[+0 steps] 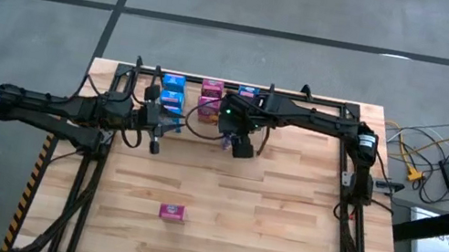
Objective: Stack cereal on shelf
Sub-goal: Put the blue cereal box on the shelf aligned with the blue cereal box
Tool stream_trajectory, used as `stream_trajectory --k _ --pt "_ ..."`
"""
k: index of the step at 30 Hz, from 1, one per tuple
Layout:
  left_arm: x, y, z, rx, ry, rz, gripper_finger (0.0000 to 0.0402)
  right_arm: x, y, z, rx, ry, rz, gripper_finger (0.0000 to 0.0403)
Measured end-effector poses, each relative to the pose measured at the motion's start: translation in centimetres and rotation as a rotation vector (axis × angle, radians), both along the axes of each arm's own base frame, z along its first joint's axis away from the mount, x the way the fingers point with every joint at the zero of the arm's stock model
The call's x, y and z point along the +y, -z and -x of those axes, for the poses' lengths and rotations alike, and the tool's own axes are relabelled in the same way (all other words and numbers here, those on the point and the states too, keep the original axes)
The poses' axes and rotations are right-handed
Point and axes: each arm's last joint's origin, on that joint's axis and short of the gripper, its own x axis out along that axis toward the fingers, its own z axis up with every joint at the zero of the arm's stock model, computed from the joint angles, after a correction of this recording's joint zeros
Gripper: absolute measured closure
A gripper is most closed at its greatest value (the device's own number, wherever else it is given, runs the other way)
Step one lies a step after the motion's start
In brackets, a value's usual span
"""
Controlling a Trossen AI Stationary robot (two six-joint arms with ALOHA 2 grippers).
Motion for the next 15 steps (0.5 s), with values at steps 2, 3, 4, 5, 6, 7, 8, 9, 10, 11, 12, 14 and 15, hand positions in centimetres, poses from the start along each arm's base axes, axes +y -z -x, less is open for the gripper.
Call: stream_trajectory --k 2,3,4,5,6,7,8,9,10,11,12,14,15 --pt "0.00 0.00 0.00 0.000 0.000 0.000 0.0327 -0.13 0.08 0.02 0.005 -0.007 0.001 0.0144" --pt "0.00 0.00 0.00 0.000 0.000 0.000 0.0327 -0.14 0.07 0.00 0.004 -0.013 0.005 0.0140" --pt "0.00 0.01 0.00 0.001 0.000 0.000 0.0327 -0.19 0.07 0.02 0.004 -0.016 0.006 0.0138" --pt "0.00 0.01 0.00 0.001 0.000 0.000 0.0327 -0.20 0.08 0.02 0.005 -0.019 0.008 0.0137" --pt "0.00 0.01 0.00 0.001 0.000 0.000 0.0327 -0.21 0.08 0.02 0.005 -0.020 0.008 0.0137" --pt "0.00 0.01 0.00 0.001 0.000 0.000 0.0327 -0.21 0.09 0.01 0.006 -0.024 0.010 0.0138" --pt "0.01 0.01 0.00 0.001 0.000 0.000 0.0327 -0.23 0.09 0.02 0.006 -0.025 0.011 0.0141" --pt "0.00 0.01 0.00 0.001 0.000 0.000 0.0327 -0.24 0.09 0.02 0.006 -0.027 0.012 0.0146" --pt "0.00 0.01 0.00 0.001 0.000 0.000 0.0327 -0.24 0.09 0.02 0.007 -0.027 0.012 0.0151" --pt "0.00 0.01 0.00 0.001 0.000 0.000 0.0327 -0.24 0.09 0.02 0.007 -0.027 0.012 0.0158" --pt "0.00 0.02 0.00 0.001 0.000 0.000 0.0327 -0.25 0.09 0.02 0.007 -0.027 0.012 0.0164" --pt "0.00 0.01 0.00 0.001 0.000 0.000 0.0327 -0.31 0.09 0.03 0.006 -0.026 0.012 0.0176" --pt "0.00 0.01 0.00 0.001 0.000 0.000 0.0327 -0.36 0.09 0.04 0.006 -0.024 0.011 0.0181"
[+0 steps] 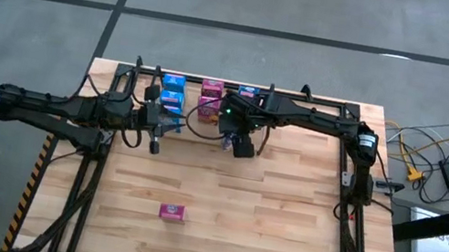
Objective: Stack cereal on shelf
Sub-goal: Put the blue cereal box on the shelf aligned with the blue cereal box
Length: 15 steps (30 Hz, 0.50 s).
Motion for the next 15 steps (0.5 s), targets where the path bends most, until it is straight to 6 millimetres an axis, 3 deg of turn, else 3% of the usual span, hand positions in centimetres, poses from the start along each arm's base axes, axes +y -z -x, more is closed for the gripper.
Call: stream_trajectory --k 15 --pt "0.00 0.00 0.00 0.000 0.000 0.000 0.0327 -0.13 0.00 0.04 -0.002 0.034 -0.013 0.0202"
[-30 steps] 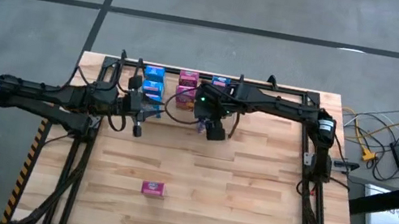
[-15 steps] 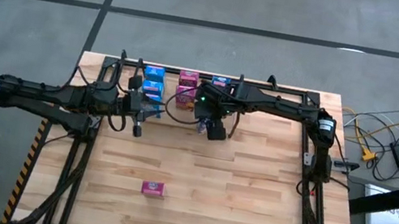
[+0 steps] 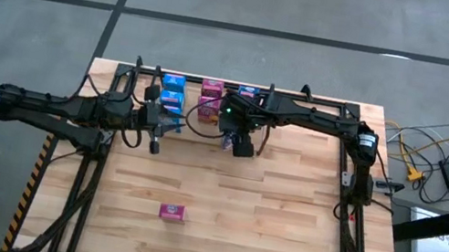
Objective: Stack cereal on shelf
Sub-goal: Put the blue cereal box on the shelf aligned with the blue cereal box
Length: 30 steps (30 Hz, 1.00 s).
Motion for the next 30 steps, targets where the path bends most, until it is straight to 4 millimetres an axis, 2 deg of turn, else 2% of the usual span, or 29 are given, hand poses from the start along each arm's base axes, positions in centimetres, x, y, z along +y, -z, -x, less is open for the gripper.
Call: stream_trajectory --k 11,30 --pt "0.0 0.0 0.0 0.003 0.000 0.000 0.0327 -1.9 0.2 1.0 0.061 0.175 0.018 0.0202" --pt "0.0 0.1 0.0 0.008 0.000 0.000 0.0327 -2.0 0.2 1.1 0.059 0.199 0.005 0.0202"
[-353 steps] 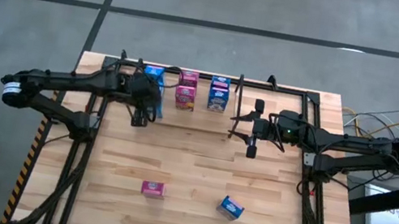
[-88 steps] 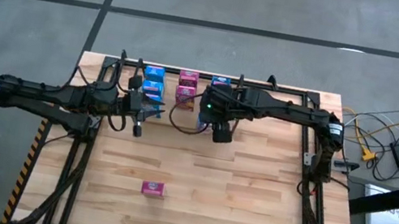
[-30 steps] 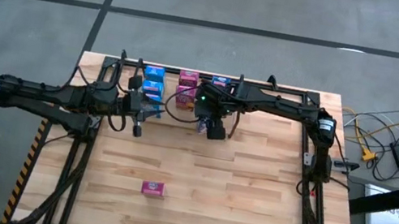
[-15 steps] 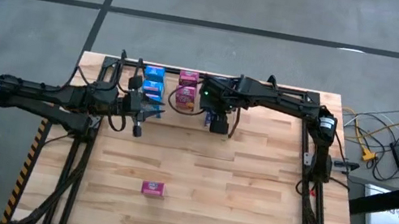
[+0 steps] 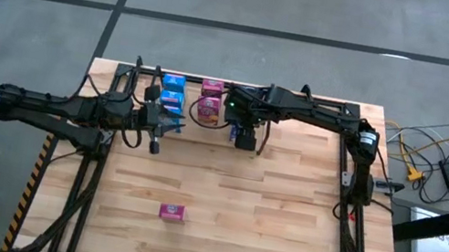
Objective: Stack cereal on shelf
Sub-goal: Put the blue cereal box on the shelf aligned with the blue cereal box
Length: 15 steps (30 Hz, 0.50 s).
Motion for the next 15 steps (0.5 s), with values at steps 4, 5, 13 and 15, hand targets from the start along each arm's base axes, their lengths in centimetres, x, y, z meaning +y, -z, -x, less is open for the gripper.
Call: stream_trajectory --k 4,5,13,15 --pt "-0.01 0.00 0.00 0.000 0.000 0.000 0.0327 0.00 0.00 0.00 -0.002 0.009 -0.003 0.0202" --pt "0.00 0.01 0.00 0.000 0.000 0.000 0.0327 0.00 0.00 0.00 -0.003 0.014 -0.004 0.0202" --pt "0.00 0.00 0.00 0.000 0.000 0.000 0.0327 0.02 0.01 0.03 0.001 0.014 -0.005 0.0202" --pt "0.00 0.00 0.00 0.000 0.000 0.000 0.0327 0.03 0.03 0.06 0.006 0.005 -0.003 0.0202"
